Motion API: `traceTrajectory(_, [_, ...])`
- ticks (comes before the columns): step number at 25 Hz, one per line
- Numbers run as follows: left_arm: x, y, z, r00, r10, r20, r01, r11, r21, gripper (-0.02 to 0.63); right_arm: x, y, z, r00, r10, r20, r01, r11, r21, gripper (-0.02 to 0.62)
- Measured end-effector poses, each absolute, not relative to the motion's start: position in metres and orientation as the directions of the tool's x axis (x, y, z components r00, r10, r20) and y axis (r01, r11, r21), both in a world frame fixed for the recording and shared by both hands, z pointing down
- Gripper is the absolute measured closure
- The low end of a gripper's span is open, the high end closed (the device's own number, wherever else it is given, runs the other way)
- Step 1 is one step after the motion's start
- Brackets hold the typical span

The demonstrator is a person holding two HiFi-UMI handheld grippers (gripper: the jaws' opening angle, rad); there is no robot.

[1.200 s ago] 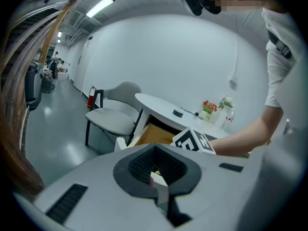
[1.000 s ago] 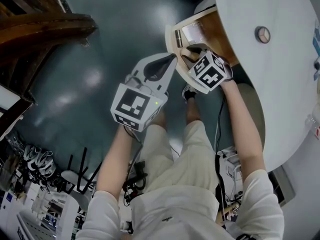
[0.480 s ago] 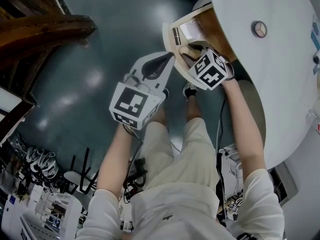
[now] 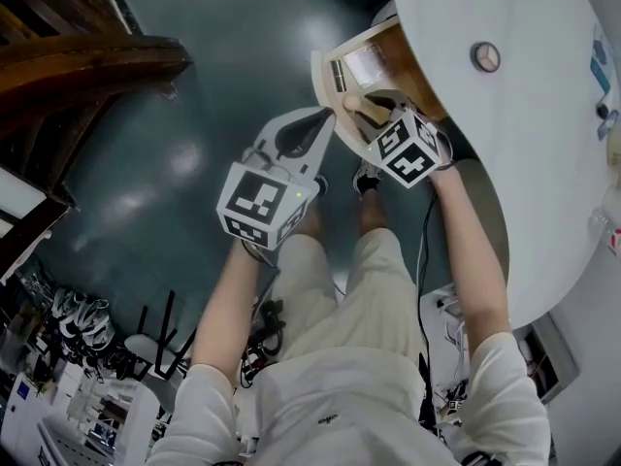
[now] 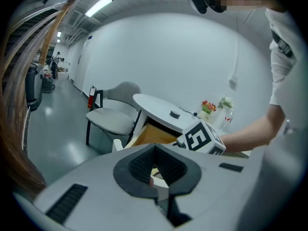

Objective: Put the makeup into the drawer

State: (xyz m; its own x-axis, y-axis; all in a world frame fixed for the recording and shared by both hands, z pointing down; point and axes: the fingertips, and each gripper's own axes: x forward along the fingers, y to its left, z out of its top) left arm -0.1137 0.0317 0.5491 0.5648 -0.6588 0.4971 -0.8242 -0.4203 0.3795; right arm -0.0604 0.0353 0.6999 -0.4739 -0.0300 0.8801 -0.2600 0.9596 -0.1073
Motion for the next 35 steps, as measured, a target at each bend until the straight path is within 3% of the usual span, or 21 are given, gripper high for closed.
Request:
traceTrajectory(16, [-0.092, 0.042, 0.449, 0.547, -0.687, 0.479, -0.836, -0.418, 0.356, 0.598, -0.038, 0.056, 0.513, -0.627, -0.194, 0.755, -0.400, 0.911, -0.098, 0.577])
traceTrajectory(27, [-0.054, 0.053, 0.363, 0.518, -0.725, 0.453, -0.853, -0.400, 0.335, 0.598, 0.004, 0.051, 0.379, -0.734, -0.364, 0.573, -0.508, 0.854, -0.108, 0.581])
traceTrajectory(35, [-0.025, 0.064, 0.326, 0.519, -0.740, 0.429, -0.853, -0.417, 0.313, 0.598, 0.054, 0.043, 0.343, -0.726, -0.472, 0.500, -0.600, 0.790, -0.124, 0.581])
